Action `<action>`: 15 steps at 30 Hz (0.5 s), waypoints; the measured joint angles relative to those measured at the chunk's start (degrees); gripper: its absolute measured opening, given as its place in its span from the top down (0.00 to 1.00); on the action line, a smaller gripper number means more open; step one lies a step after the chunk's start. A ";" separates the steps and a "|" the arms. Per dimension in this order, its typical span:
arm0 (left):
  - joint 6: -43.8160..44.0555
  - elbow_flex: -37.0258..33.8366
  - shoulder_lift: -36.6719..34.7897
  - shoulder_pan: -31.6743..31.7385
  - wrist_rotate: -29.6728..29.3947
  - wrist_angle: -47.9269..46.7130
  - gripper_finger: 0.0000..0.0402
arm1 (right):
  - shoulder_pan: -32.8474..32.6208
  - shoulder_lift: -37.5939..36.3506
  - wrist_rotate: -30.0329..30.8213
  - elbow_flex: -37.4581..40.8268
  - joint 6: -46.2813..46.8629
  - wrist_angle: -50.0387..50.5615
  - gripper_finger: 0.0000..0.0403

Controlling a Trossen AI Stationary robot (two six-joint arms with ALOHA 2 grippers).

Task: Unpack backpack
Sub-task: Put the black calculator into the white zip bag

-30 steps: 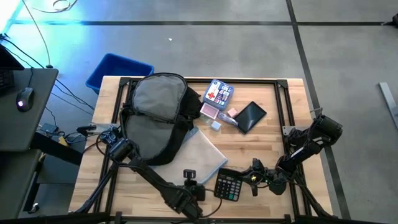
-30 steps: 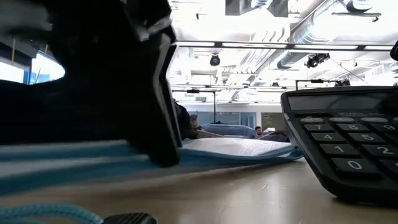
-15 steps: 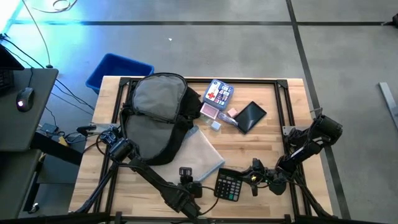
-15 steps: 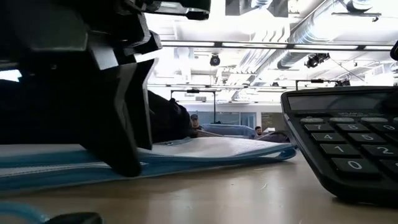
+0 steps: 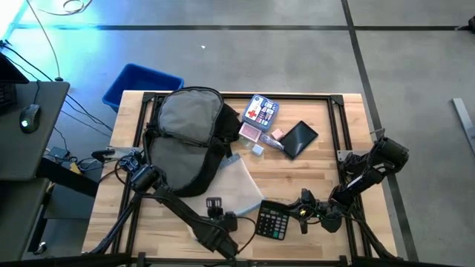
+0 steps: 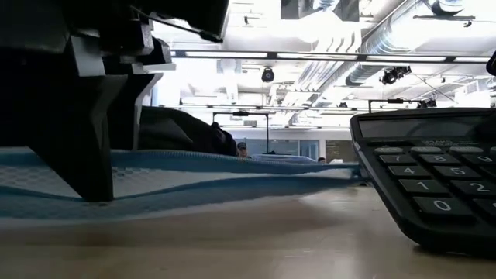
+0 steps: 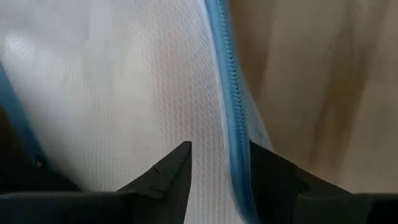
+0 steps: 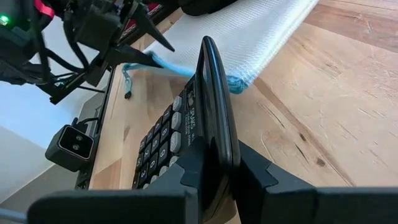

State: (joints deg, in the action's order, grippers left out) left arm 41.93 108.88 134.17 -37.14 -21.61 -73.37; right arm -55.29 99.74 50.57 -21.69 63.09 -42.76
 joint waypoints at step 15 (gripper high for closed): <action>4.97 1.74 -0.09 1.84 -14.91 3.31 1.00 | 3.25 0.17 -9.53 -5.85 -9.04 -2.69 0.92</action>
State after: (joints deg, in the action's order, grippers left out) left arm 46.89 110.62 134.08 -35.30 -36.51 -70.06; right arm -52.03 99.92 41.04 -27.55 54.05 -45.45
